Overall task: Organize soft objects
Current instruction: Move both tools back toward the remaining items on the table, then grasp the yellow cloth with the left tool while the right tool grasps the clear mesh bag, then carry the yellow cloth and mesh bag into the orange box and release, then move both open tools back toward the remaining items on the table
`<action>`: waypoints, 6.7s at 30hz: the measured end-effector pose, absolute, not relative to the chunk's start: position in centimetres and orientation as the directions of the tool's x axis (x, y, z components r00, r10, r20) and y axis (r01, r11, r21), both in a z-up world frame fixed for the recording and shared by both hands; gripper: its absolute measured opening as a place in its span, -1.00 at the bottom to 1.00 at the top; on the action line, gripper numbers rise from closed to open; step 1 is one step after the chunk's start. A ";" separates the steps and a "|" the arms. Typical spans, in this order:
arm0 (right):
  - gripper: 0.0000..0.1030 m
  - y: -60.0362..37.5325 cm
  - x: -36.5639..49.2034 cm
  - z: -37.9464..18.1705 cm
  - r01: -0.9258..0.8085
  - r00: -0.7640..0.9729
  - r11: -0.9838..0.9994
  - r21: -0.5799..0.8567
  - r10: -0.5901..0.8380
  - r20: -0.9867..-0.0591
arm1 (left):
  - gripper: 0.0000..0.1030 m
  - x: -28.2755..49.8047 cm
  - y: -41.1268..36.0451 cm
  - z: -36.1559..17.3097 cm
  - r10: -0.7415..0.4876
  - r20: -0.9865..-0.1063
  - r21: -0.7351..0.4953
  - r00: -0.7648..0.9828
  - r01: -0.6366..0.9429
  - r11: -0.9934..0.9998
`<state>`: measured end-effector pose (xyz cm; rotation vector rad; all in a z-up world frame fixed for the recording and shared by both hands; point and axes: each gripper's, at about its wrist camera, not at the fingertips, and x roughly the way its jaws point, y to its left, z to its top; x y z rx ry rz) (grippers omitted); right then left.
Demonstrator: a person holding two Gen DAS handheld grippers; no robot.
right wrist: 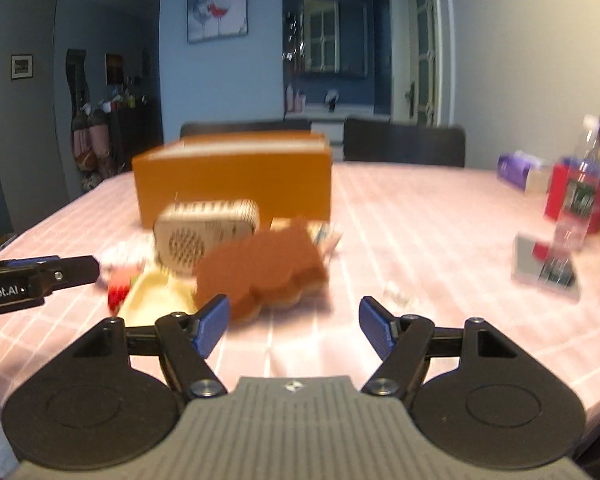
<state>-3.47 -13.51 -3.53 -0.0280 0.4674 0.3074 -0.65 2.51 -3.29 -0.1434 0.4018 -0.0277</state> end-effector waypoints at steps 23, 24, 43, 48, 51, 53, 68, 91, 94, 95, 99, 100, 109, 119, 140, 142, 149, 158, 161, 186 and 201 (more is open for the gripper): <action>0.64 -15.4 0.1 -8.3 -0.197 0.811 0.979 0.059 0.196 -0.552 | 0.49 4.0 -1.5 -7.4 -0.077 -0.560 -0.077 0.825 0.040 0.996; 0.64 -15.5 0.3 -8.4 -0.196 0.810 0.979 0.058 0.195 -0.554 | 0.49 4.0 -1.8 -7.4 -0.084 -0.559 -0.074 0.825 0.052 0.996; 0.09 -15.4 0.1 -9.0 -0.248 0.835 0.969 -0.010 0.209 -0.509 | 0.37 7.5 -4.0 -7.6 0.014 -0.585 0.051 0.811 0.020 0.999; -0.36 -15.1 -0.2 -9.0 -0.263 0.842 0.964 -0.029 0.214 -0.494 | -0.11 7.5 -3.7 -7.5 0.007 -0.587 0.038 0.809 0.019 0.999; -0.68 -15.1 -0.3 -9.1 -0.256 0.849 0.965 -0.048 0.201 -0.489 | -0.55 7.5 -3.6 -7.4 0.021 -0.587 0.048 0.809 0.009 0.999; -0.80 -15.2 -0.2 -9.0 -0.250 0.850 0.967 -0.054 0.193 -0.490 | -0.65 7.5 -3.5 -7.3 0.025 -0.588 0.048 0.808 0.004 0.999; -0.90 -14.3 -2.4 -6.1 -0.342 0.842 0.936 -0.089 0.263 -0.471 | -0.84 3.1 -2.3 -5.1 -0.053 -0.552 -0.052 0.832 0.029 0.998; -0.90 -13.5 -2.9 5.8 -0.423 0.899 0.901 -0.098 0.405 -0.165 | -0.83 1.4 1.1 4.9 -0.095 -0.290 -0.015 0.952 0.094 0.995; -0.90 -13.1 -0.8 7.6 -0.413 0.909 0.907 -0.082 0.405 -0.102 | -0.83 3.0 1.9 6.4 -0.098 -0.268 -0.019 0.958 0.096 0.995; -0.90 -13.0 0.2 8.2 -0.418 0.906 0.906 -0.060 0.412 -0.091 | -0.84 3.7 2.2 6.9 -0.098 -0.262 -0.019 0.960 0.096 0.995; -0.90 -12.5 4.4 10.4 -0.434 0.899 0.901 0.027 0.435 -0.059 | -0.83 7.0 3.3 8.6 -0.109 -0.253 -0.036 0.961 0.104 0.994; -0.90 -12.2 5.5 10.9 -0.437 0.897 0.899 0.045 0.439 -0.053 | -0.83 7.9 3.7 9.0 -0.125 -0.260 -0.050 0.957 0.116 0.992; -0.90 -8.1 15.6 13.6 -0.538 0.818 0.822 0.188 0.563 -0.120 | -0.84 17.4 7.3 10.5 -0.104 -0.352 -0.063 0.930 0.088 0.994; -0.89 -0.2 30.0 11.9 -0.593 0.655 0.777 0.211 0.618 -0.433 | -0.83 28.4 9.6 7.2 -0.021 -0.581 0.074 0.814 0.078 0.994; -0.50 4.1 37.8 6.6 -0.478 0.483 0.842 0.250 0.490 -0.726 | -0.31 34.1 9.7 2.6 0.156 -0.725 0.235 0.671 0.028 0.972; -0.29 4.2 38.1 6.8 -0.477 0.492 0.843 0.250 0.491 -0.719 | -0.18 33.7 9.7 3.3 0.151 -0.712 0.230 0.685 0.024 0.973; -0.04 3.3 36.5 8.3 -0.471 0.521 0.842 0.261 0.505 -0.688 | -0.08 32.1 9.3 5.3 0.125 -0.680 0.205 0.723 0.023 0.979; 0.09 0.8 31.8 10.8 -0.489 0.557 0.823 0.290 0.550 -0.622 | -0.08 27.8 8.9 7.8 0.090 -0.614 0.199 0.784 0.043 0.979; 0.10 -0.4 29.7 11.4 -0.479 0.572 0.820 0.313 0.562 -0.597 | -0.08 26.1 8.8 8.7 0.073 -0.591 0.188 0.803 0.049 0.981; 0.38 -13.7 3.8 4.9 -0.428 0.836 0.901 0.072 0.425 -0.348 | -0.07 5.1 4.0 4.2 -0.077 -0.348 0.025 0.934 0.091 0.995; 0.64 -14.5 -2.4 -3.9 -0.322 0.855 0.945 0.062 0.318 -0.409 | -0.08 1.3 4.1 -2.9 -0.065 -0.471 -0.177 0.880 -0.021 0.984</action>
